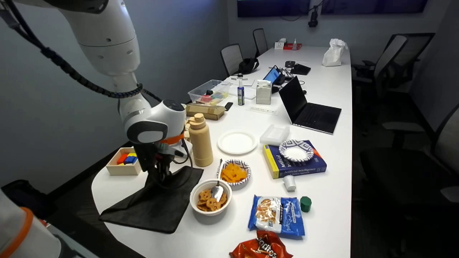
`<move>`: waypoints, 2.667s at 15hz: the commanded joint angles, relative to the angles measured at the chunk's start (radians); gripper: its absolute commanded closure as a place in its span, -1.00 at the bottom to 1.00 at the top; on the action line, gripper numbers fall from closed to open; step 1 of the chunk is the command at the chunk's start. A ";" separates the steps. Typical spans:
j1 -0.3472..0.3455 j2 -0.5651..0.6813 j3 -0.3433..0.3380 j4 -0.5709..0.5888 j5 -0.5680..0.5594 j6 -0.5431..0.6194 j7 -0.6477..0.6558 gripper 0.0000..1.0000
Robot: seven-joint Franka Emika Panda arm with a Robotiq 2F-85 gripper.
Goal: Fold the towel into a triangle twice.
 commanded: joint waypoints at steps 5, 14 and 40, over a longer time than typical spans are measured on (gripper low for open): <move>-0.175 -0.017 0.152 -0.113 0.260 0.040 -0.190 1.00; -0.278 -0.047 0.145 -0.183 0.329 0.025 -0.261 1.00; -0.217 -0.011 -0.054 -0.205 0.305 0.032 -0.182 1.00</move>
